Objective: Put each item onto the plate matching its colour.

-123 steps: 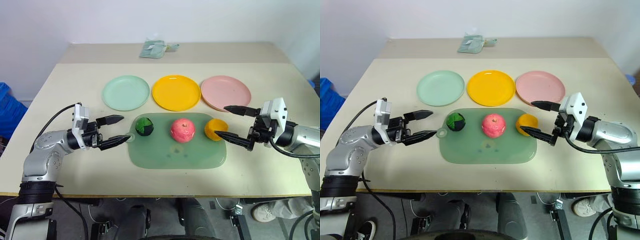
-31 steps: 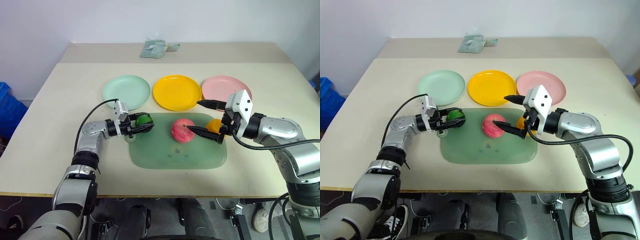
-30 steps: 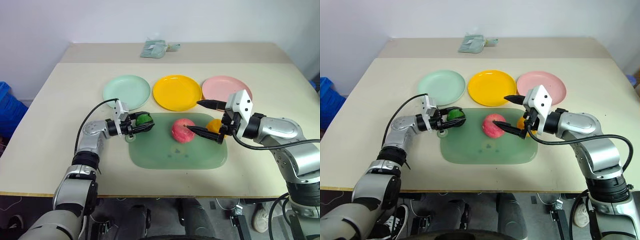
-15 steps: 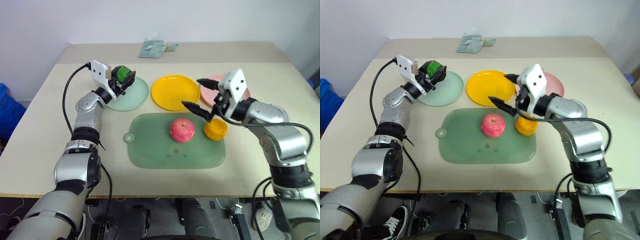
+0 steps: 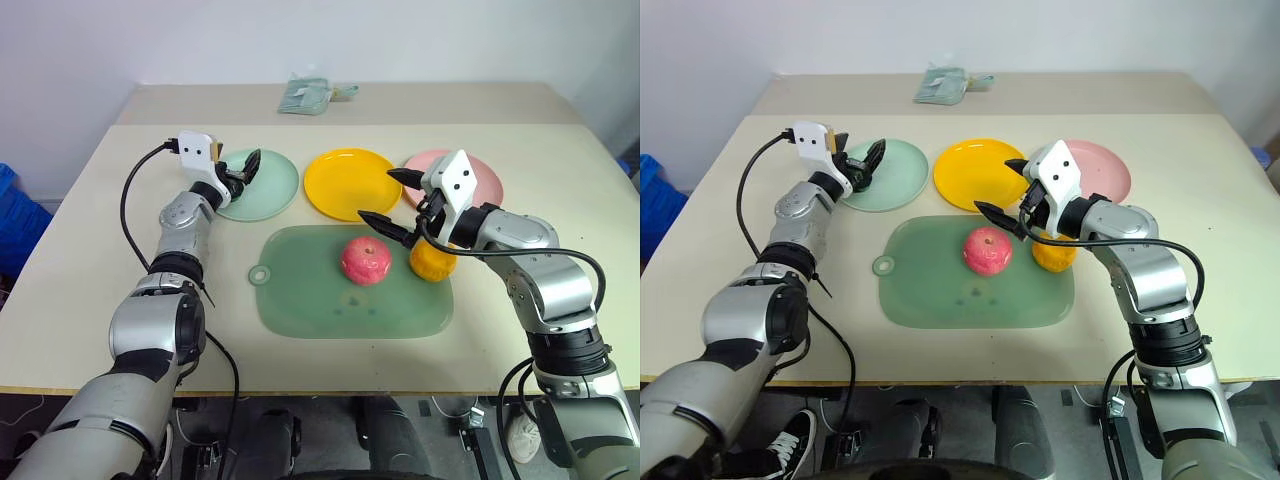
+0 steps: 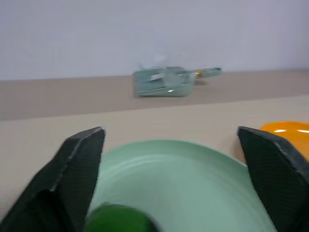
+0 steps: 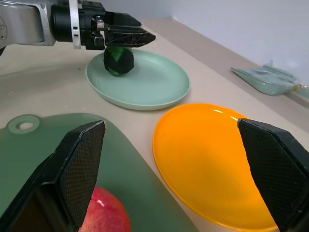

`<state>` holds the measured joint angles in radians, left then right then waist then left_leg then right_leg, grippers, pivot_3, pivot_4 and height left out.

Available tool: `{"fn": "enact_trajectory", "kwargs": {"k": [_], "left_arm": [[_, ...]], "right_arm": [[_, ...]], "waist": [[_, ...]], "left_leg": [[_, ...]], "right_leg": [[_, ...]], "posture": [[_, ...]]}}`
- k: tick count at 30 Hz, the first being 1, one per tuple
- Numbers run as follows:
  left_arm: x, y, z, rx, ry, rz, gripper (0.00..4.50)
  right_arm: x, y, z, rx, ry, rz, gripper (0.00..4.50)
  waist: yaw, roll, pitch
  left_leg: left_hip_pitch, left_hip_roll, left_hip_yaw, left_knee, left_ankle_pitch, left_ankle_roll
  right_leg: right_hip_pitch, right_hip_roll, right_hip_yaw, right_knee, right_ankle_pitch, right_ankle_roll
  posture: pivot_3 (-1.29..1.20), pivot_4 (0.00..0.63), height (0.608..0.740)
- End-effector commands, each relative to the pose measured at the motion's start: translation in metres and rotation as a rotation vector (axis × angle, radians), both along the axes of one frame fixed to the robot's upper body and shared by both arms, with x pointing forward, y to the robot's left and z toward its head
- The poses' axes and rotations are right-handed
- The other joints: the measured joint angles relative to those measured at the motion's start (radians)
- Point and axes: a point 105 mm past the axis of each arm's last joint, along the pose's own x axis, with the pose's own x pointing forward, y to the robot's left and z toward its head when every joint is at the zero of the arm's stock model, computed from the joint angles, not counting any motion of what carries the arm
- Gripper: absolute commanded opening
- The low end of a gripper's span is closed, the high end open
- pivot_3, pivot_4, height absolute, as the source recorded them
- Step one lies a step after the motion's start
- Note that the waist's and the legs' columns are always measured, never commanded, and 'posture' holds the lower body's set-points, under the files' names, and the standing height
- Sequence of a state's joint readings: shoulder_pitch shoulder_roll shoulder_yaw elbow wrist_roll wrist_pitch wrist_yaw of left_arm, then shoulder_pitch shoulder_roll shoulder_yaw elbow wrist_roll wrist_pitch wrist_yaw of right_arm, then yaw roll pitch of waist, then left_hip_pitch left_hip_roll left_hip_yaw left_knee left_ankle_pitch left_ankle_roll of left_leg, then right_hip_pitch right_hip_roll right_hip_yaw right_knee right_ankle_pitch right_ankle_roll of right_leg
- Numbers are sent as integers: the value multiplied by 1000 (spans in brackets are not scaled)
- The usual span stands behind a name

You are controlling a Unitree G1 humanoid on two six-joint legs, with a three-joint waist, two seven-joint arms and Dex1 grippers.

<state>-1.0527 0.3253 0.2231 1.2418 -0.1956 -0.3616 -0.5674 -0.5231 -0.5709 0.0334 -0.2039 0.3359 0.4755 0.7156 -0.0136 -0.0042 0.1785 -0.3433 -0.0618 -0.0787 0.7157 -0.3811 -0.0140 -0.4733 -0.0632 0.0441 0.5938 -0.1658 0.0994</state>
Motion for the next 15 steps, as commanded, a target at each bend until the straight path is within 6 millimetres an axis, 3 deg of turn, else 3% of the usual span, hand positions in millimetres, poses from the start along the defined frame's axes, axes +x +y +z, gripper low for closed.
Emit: {"fn": "enact_trajectory", "kwargs": {"k": [1, 5, 10, 12, 15], "left_arm": [[-26, -26, 23, 81, -142, -352, 4432], [-69, -37, 23, 75, -141, -747, 4432], [-108, -24, 15, 97, -21, -949, 4432], [-126, -20, 5, 112, 103, -1034, 4432], [-142, -20, 0, 127, 169, -1066, 4432]], "right_arm": [[-12, 5, 0, -18, 16, 66, 4500], [-18, 10, -11, 1, 127, 112, 4500], [-22, 10, -18, -61, 221, 154, 4500], [-26, 13, -21, -73, 259, 181, 4500], [-30, 16, -23, -76, 301, 208, 4500]], "waist": [[0, 0, 0], [-8, 0, 0], [-7, 0, 0], [-6, 0, 0], [-1, 0, 0]], "left_leg": [[0, 0, 0, 0, 0, 0], [0, 1, 1, 0, 0, 0], [1, 3, 1, 0, 0, 1], [1, 3, 0, 0, 0, 1], [2, 3, 0, 0, 0, 1]], "right_leg": [[0, 0, 0, 0, 0, 0], [0, 0, 0, 0, 0, 0], [0, 1, 1, 1, 0, 0], [0, 2, 1, 1, 0, 0], [0, 2, 1, 1, 0, 0]], "posture": [[0, 150, 740], [0, 150, 740], [0, 150, 740], [0, 150, 740], [0, 150, 740]]}}
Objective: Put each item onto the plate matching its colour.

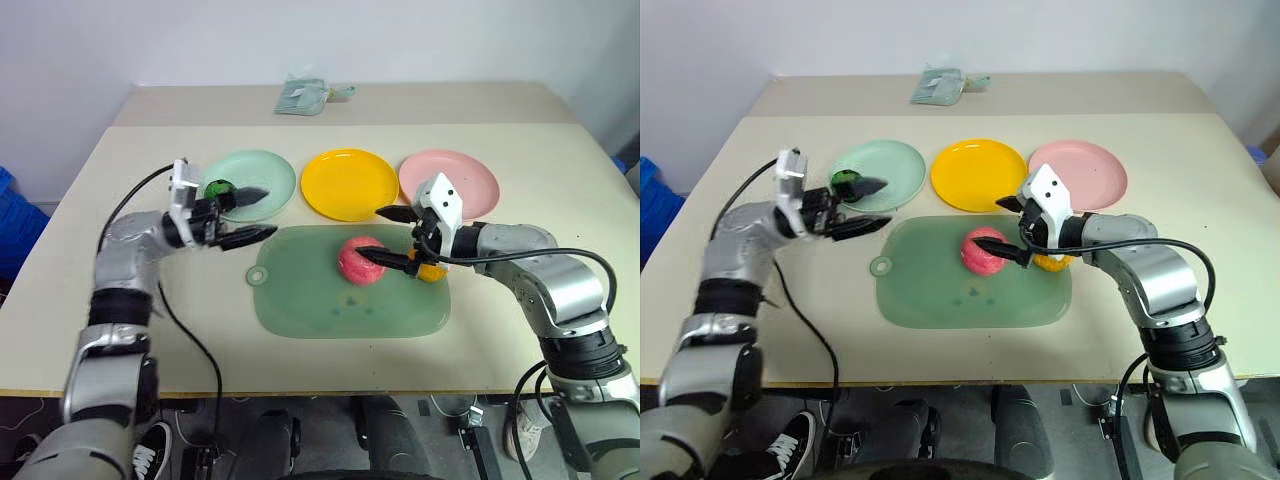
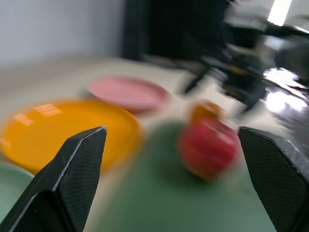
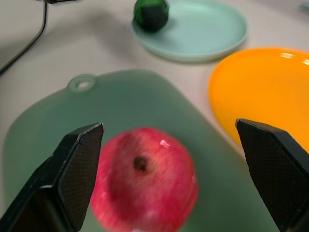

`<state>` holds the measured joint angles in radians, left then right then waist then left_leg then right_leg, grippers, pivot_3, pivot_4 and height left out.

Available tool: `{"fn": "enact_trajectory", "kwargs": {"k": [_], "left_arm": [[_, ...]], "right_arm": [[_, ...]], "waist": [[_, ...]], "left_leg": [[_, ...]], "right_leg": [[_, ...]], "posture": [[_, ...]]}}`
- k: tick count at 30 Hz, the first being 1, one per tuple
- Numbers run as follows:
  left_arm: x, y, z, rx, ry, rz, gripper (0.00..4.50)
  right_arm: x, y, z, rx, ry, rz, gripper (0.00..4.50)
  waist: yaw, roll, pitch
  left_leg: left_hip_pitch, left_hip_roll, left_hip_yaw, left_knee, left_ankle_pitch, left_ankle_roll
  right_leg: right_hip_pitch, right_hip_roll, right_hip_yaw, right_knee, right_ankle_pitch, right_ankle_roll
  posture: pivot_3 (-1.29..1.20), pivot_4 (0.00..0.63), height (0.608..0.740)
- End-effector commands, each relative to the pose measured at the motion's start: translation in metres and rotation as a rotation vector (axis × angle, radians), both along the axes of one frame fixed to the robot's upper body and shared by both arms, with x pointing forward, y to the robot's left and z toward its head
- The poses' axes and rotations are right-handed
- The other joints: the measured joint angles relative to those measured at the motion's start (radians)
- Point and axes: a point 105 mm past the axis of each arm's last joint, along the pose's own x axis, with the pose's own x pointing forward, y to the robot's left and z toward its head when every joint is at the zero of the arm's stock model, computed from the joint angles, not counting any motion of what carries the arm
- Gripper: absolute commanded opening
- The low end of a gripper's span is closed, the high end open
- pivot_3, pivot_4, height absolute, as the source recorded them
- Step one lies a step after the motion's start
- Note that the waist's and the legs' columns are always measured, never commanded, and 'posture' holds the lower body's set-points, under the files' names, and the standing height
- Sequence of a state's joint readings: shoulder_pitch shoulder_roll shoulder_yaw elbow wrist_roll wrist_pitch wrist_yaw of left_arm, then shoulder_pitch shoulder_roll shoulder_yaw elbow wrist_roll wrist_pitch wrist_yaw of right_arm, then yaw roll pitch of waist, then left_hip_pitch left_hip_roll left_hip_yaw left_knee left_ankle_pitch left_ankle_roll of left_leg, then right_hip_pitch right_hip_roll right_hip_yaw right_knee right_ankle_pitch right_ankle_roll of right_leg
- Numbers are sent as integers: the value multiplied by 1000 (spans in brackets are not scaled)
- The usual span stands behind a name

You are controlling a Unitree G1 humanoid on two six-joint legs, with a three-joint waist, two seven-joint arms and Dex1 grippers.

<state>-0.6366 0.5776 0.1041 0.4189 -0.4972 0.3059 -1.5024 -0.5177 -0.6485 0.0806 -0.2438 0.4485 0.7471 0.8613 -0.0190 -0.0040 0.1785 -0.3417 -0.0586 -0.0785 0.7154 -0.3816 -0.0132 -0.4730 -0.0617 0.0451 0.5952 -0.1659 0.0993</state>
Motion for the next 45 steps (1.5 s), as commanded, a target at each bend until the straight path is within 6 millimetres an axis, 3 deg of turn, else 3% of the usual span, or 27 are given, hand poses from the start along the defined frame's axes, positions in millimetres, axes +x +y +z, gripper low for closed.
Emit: {"fn": "enact_trajectory", "kwargs": {"k": [1, 4, 10, 14, 15, 20, 24, 26, 28, 32, 35, 37, 39, 41, 42, 45], "left_arm": [[-19, -10, 6, 22, 17, -88, 4432], [-27, -16, 7, 34, 15, -107, 4432], [-30, -30, 8, 8, 7, -99, 4432], [-31, -33, 8, -2, 0, -92, 4500], [-30, -33, 8, -2, -1, -89, 4500], [-26, -33, 11, -6, -25, -66, 4500], [-21, -35, 17, -36, -43, -38, 4500], [-13, -36, 20, -52, -59, 11, 4500], [-8, -37, 19, -44, -73, 42, 4500], [-9, -36, 14, -33, -92, 44, 4500], [-4, -33, 11, -34, -118, 85, 4500], [1, -31, 11, -36, -159, 123, 4500], [7, -29, 11, -36, -183, 160, 4500], [8, -29, 9, -37, -191, 168, 4500], [7, -30, 9, -40, -187, 162, 4500], [4, -30, 10, -42, -197, 146, 4500]], "right_arm": [[-4, 8, 4, -57, -37, 41, 4500], [5, 5, -3, -100, -56, 2, 4500], [2, 2, -22, -143, 16, 15, 4500], [1, -1, -31, -191, 22, 21, 3248], [0, -1, -32, -194, 22, 26, 3248], [11, -4, -24, -180, -27, -38, 3151], [19, 0, 11, -9, -94, -63, 3151], [48, -19, 37, 66, -203, -250, 3151], [76, -53, 56, 98, -285, -474, 3151], [97, -89, 62, 52, -377, -673, 3151], [106, -113, 53, -38, -412, -796, 3151], [109, -121, 44, -99, -434, -827, 3151], [110, -122, 33, -27, -366, -818, 3151], [111, -125, 29, -5, -349, -830, 4189], [111, -127, 31, 8, -355, -846, 4469], [111, -126, 40, 16, -397, -847, 4469]], "waist": [[7, 0, 0], [9, 0, 0], [6, 0, 0], [5, 0, 0], [5, 0, 0], [6, 0, 0], [6, 0, 0], [5, 0, 0], [5, 0, 0], [9, 0, 0], [1, 0, 0], [-1, 0, 0], [-1, 0, 0], [-2, 0, 0], [-2, 0, 0], [-1, 0, 0]], "left_leg": [[0, 0, 0, 0, 0, 0], [0, 0, 0, 1, 0, 0], [0, 0, 0, 0, 0, -1], [1, 0, 0, 0, 0, -1], [1, 0, 0, 0, 0, -1], [2, 0, 0, 0, 0, -1], [2, 0, 0, 0, 0, -1], [2, 0, 0, 0, 0, -1], [2, -1, 1, 0, 1, -1], [1, -1, -1, -3, 1, -2], [0, -1, 1, -3, 0, -1], [0, -2, 3, -3, 0, 0], [0, -2, 3, -3, 0, 0], [1, -1, 3, -3, 1, -1], [1, -1, 3, -3, 1, -1], [1, 0, 3, -3, 1, -1]], "right_leg": [[0, 0, 0, 0, 0, 0], [1, -1, 0, -1, 0, 0], [1, -1, 0, -1, 0, 0], [1, -1, 0, -1, 0, 0], [1, 0, 0, -1, 0, 0], [2, -1, 0, -2, 0, 0], [2, -1, 0, -2, 0, 0], [2, -1, 0, -2, 0, 0], [1, -1, 0, -2, 0, 0], [1, -1, -1, -2, 0, -1], [0, -1, 0, -4, 0, -1], [0, -2, 2, -3, 0, -1], [0, -2, 2, -2, 0, -1], [0, -1, 2, -2, 0, -1], [0, -1, 2, -2, 0, -1], [0, -1, 2, -1, 0, 0]], "posture": [[0, 150, 740], [0, 150, 740], [0, 150, 740], [0, 150, 740], [0, 150, 740], [0, 150, 740], [0, 150, 740], [0, 150, 740], [0, 150, 740], [0, 150, 740], [0, 150, 740], [0, 150, 740], [0, 150, 740], [0, 150, 740], [0, 150, 740], [0, 150, 740]]}}
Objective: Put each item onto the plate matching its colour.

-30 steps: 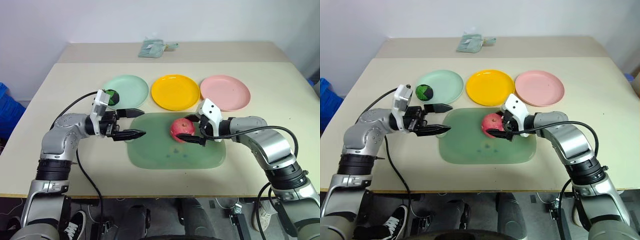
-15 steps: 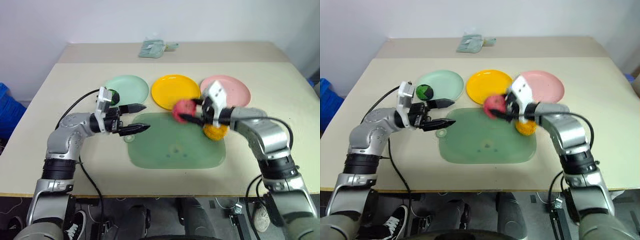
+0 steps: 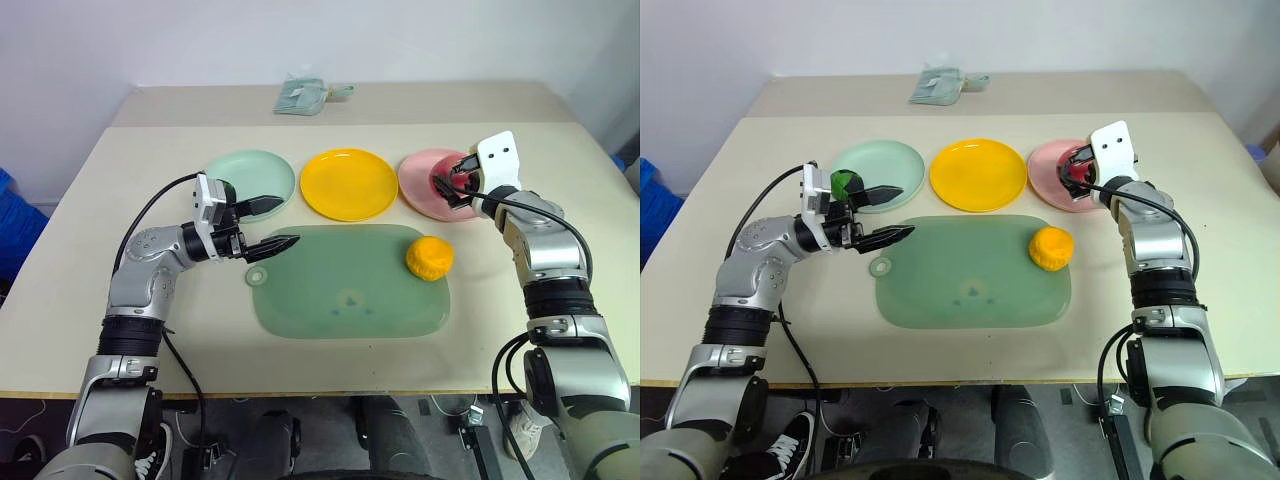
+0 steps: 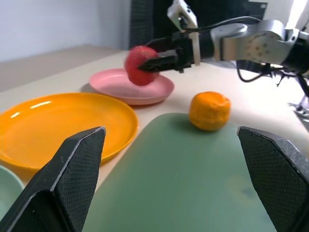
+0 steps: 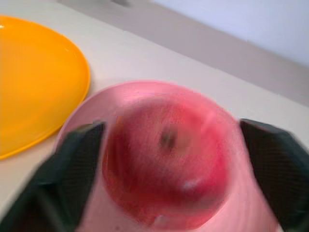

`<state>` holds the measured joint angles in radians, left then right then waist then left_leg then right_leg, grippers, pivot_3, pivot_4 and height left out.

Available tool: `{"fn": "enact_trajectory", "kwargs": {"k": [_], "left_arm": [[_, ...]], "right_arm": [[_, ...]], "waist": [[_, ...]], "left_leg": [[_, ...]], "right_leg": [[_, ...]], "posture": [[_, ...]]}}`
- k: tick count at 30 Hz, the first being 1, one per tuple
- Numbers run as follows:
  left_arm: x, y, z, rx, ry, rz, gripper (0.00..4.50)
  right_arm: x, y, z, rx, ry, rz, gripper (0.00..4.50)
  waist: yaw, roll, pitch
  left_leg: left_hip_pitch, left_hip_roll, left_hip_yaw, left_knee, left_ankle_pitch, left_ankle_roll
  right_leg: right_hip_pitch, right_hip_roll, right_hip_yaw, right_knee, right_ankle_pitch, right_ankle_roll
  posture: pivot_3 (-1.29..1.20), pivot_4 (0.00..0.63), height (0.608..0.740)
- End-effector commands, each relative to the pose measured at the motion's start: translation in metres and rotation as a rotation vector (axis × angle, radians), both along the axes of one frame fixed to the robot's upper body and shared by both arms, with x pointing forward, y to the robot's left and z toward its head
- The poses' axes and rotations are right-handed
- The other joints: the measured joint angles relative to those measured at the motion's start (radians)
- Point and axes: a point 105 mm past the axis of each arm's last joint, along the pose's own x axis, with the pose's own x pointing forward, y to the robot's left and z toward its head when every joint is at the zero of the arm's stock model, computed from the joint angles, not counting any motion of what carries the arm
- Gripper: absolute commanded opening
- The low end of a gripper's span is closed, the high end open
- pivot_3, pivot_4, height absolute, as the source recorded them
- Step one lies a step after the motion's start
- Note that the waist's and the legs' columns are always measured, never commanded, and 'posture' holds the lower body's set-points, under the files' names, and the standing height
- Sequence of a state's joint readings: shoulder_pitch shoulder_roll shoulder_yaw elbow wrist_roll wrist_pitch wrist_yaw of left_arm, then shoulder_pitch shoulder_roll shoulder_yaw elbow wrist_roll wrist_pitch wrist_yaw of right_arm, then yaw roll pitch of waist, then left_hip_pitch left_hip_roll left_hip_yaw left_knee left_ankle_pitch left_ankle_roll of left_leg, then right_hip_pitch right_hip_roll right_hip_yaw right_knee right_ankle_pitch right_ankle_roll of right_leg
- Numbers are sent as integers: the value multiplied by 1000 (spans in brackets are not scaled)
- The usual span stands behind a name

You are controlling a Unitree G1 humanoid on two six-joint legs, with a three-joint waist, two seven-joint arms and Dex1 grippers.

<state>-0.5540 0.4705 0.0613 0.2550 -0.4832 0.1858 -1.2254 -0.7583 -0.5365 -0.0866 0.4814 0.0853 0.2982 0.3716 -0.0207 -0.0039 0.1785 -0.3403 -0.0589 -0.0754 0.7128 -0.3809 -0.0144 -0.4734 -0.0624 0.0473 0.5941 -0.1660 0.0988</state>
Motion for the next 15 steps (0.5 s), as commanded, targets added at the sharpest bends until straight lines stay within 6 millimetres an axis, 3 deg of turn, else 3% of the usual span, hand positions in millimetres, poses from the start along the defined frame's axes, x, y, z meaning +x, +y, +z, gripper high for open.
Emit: {"fn": "enact_trajectory", "kwargs": {"k": [1, 4, 7, 11, 15], "left_arm": [[-4, 4, 14, -13, -57, -14, 4500], [-11, 9, 18, -31, -29, -61, 4500], [-19, 12, 21, -49, 47, -124, 4500], [-29, 7, 26, -50, 102, -193, 4500], [-33, 3, 17, 4, 112, -210, 4500]], "right_arm": [[-1, 3, 34, 49, -121, 33, 4469], [-18, 31, 51, 185, -134, 279, 4469], [-53, 57, 45, 239, -5, 581, 4469], [-81, 55, 31, 158, 128, 697, 4469], [-103, 45, 10, 85, 298, 739, 4469]], "waist": [[0, 0, 0], [-1, 0, 0], [1, 0, 0], [11, 0, 0], [9, 0, 0]], "left_leg": [[0, 0, 0, 0, 0, 0], [0, 0, 0, 0, 0, 0], [-1, 1, -1, 0, 0, 1], [0, 0, -3, 2, -4, 8], [2, -1, -3, 3, -5, 9]], "right_leg": [[0, 0, 0, 0, 0, 0], [0, 0, 0, 0, 0, 0], [0, 1, -1, 0, 0, 0], [3, 0, -2, -1, 0, 0], [5, 0, -2, -2, 0, 0]], "posture": [[0, 150, 740], [0, 150, 740], [0, 150, 740], [0, 150, 740], [0, 150, 740]]}}
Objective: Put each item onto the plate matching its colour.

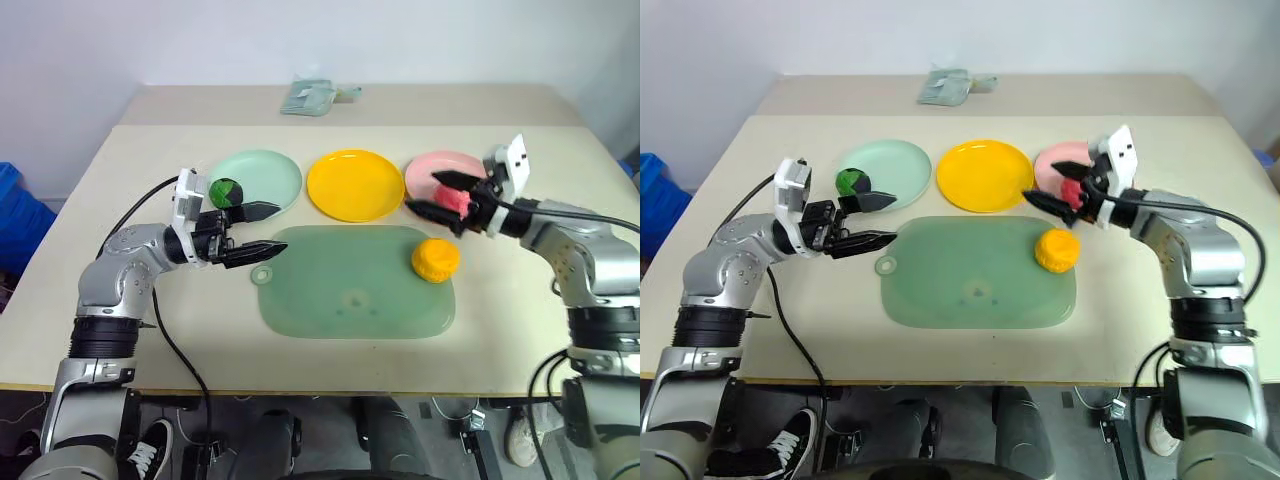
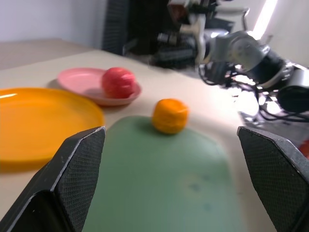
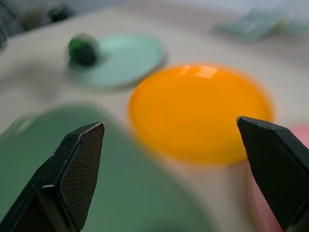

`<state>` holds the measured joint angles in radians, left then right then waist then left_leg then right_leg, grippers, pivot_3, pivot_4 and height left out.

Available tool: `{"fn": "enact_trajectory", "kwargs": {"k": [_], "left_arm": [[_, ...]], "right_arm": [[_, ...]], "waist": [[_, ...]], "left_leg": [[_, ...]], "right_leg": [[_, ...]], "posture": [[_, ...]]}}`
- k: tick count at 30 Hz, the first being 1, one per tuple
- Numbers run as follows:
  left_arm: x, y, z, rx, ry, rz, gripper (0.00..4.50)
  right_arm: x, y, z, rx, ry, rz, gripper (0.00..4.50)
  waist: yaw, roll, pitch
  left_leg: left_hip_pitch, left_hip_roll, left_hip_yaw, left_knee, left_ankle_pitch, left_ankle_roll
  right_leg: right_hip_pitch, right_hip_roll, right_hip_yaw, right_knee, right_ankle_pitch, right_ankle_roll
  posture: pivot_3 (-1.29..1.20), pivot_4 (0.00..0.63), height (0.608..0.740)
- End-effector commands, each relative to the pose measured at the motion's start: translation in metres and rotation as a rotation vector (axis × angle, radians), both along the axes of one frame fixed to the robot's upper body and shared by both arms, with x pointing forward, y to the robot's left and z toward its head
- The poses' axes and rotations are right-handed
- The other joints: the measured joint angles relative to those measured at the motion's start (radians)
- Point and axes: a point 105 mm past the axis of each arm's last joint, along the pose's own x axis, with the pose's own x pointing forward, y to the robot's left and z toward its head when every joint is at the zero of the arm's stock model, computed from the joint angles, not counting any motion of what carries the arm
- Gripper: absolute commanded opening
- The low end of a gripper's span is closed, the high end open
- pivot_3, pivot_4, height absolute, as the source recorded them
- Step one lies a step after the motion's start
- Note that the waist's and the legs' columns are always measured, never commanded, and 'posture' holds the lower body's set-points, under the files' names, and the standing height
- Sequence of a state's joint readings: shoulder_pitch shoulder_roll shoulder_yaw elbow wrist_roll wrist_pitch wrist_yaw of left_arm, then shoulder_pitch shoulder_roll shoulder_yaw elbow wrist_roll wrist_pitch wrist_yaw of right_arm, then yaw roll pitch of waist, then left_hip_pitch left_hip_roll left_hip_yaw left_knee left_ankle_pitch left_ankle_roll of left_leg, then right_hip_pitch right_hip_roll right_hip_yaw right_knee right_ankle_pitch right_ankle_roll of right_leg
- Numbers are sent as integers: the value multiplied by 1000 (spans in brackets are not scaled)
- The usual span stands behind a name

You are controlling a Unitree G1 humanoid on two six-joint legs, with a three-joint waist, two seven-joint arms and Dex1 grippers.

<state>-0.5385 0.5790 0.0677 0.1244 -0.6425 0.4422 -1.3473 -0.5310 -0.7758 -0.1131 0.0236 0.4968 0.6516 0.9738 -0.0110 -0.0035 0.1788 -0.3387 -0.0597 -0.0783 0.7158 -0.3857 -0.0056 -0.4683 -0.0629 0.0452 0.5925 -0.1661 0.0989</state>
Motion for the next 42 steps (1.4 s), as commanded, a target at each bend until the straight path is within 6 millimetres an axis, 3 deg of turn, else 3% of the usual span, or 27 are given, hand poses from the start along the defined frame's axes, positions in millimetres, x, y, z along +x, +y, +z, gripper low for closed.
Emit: {"fn": "enact_trajectory", "kwargs": {"k": [1, 7, 15, 19, 20, 23, 26, 28, 31, 34, 37, 38, 39, 42], "left_arm": [[-4, -2, -2, 33, -15, -14, 4500], [-5, -6, -3, 61, -27, -13, 4500], [-2, -8, 5, 35, -27, 5, 4500], [-1, -6, 5, 32, -32, 27, 4500], [-1, -5, 5, 29, -31, 33, 4500], [4, -2, 9, -6, -47, 87, 4500], [21, 4, 9, 7, -49, 224, 4500], [35, 11, 6, 40, -51, 340, 4500], [46, 15, 1, 85, -97, 485, 4500], [44, 13, 3, 55, -106, 494, 4500], [35, 14, 8, 25, -151, 476, 4500], [33, 15, 8, 26, -163, 474, 4500], [30, 16, 8, 27, -167, 472, 4500], [22, 20, 9, 27, -184, 473, 4500]], "right_arm": [[-18, 0, -1, -72, 36, 81, 4469], [-23, -15, -23, -161, 107, 38, 4469], [-23, -17, -54, -293, 150, 34, 4469], [-16, -17, -48, -300, 102, 15, 3183], [-15, -14, -44, -297, 80, 27, 2946], [-10, -2, -25, -255, 9, 49, 2946], [-2, 18, -1, -186, -85, 87, 2946], [14, 34, 10, -184, -181, 70, 2946], [68, 57, 27, -164, -378, -142, 2946], [90, 80, 28, -120, -412, -193, 2946], [101, 115, 11, -95, -350, -127, 2946], [103, 120, 9, -89, -333, -117, 3941], [107, 122, 9, -92, -337, -125, 4272], [115, 120, 15, -97, -365, -154, 4450]], "waist": [[-3, 0, 0], [-5, 0, 0], [-1, 0, 0], [-1, 0, 0], [-1, 0, 0], [-3, 0, 0], [-6, 0, 0], [-6, 0, 0], [-10, 0, 0], [-7, 0, 0], [-7, 0, 0], [-9, 0, 0], [-11, 0, 0], [-10, 0, 0]], "left_leg": [[0, 0, 0, 0, 0, 0], [1, 1, 1, 0, 0, -1], [1, 1, 1, 0, 1, -2], [1, 1, 1, 0, 4, -7], [1, 1, 1, 0, 4, -7], [1, 1, 1, 0, 4, -7], [1, 1, 0, -1, 4, -7], [1, 2, 0, -1, 4, -8], [2, 1, 1, -1, 5, -10], [-1, 1, 1, -2, 6, -11], [-6, 1, -1, -4, 6, -12], [-7, 1, -1, -4, 6, -12], [-8, 0, -1, -3, 6, -11], [-12, -1, -2, -1, 6, -11]], "right_leg": [[0, 0, 0, 0, 0, 0], [0, 1, 0, -2, 0, 0], [0, 0, 0, -2, 0, 0], [0, 0, 0, -2, 0, 0], [0, 0, 0, -2, 0, 0], [-1, 0, 0, -2, 0, 0], [-1, 1, 0, -2, 0, 0], [-1, 1, 0, -2, 0, 0], [-1, 1, 0, -1, 0, 0], [-5, 1, 1, 1, 0, 0], [-9, 0, -1, 2, 0, -1], [-10, 0, 0, 1, 0, -1], [-11, 0, 0, 1, 0, -1], [-14, -1, -1, 1, 1, -1]], "posture": [[0, 150, 740], [0, 150, 740], [0, 150, 740], [0, 150, 740], [0, 150, 740], [0, 150, 740], [0, 150, 740], [0, 150, 740], [0, 150, 740], [0, 150, 740], [0, 150, 740], [0, 150, 740], [0, 150, 740], [0, 150, 740]]}}
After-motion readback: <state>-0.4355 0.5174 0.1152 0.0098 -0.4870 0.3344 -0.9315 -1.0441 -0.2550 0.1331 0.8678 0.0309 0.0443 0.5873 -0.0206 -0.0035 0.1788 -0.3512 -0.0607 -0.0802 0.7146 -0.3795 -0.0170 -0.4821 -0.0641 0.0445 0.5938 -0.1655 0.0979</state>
